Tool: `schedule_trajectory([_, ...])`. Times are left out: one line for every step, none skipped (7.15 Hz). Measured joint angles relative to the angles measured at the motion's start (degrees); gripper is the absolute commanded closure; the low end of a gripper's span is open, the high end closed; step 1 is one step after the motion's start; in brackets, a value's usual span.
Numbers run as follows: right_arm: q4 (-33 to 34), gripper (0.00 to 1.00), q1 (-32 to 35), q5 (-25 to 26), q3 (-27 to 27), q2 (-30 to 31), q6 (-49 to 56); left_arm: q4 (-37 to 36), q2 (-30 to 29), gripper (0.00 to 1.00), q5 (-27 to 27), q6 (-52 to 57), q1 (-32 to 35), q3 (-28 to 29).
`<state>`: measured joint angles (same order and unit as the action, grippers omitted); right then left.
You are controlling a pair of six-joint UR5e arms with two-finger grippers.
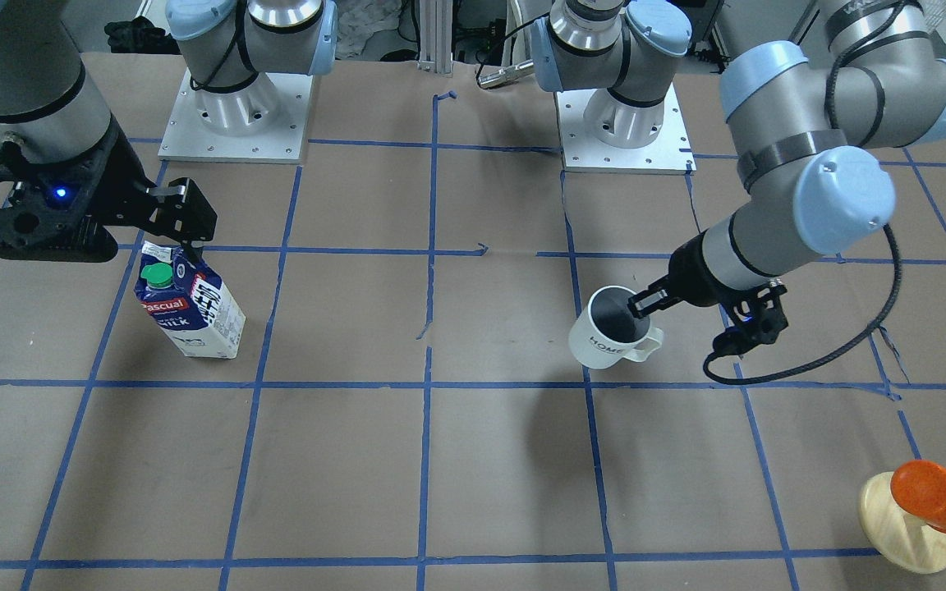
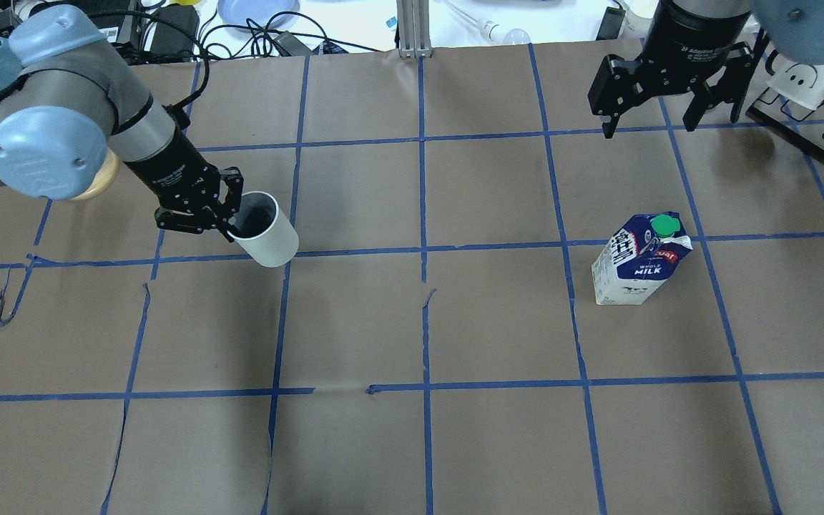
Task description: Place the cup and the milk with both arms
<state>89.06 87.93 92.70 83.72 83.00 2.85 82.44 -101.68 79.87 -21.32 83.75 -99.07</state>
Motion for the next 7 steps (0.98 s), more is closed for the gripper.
schedule_trajectory([0.9,0.00,-0.6,0.0,1.5,0.0,0.9,-0.4,-0.6,1.00,-0.2,-2.3,4.2,-0.1])
schedule_trajectory([1.6,0.00,-2.0,-0.2,3.4,0.0,2.0,-1.2,-1.4,1.00,-0.9,-3.7,7.8,-0.3])
schedule_trajectory([2.9,0.00,-3.4,-0.6,6.0,0.1,3.0,-1.9,-2.4,1.00,-1.9,-4.5,10.3,-0.8])
schedule_trajectory([5.9,0.00,-4.5,-1.2,9.4,0.1,4.4,-2.9,-3.2,1.00,-2.4,-4.9,11.8,-1.9])
schedule_trajectory([9.6,0.00,-5.4,-1.4,13.2,0.1,6.0,-4.9,-3.9,0.66,-2.5,-5.1,12.4,-3.3])
schedule_trajectory([11.7,0.00,-6.5,-1.4,16.4,0.1,7.6,-7.2,-4.2,0.17,-2.5,-5.3,12.6,-4.7])
schedule_trajectory([12.6,0.01,-7.8,-1.5,18.6,0.1,8.5,-8.4,-4.4,0.00,-2.4,-5.8,12.7,-5.5])
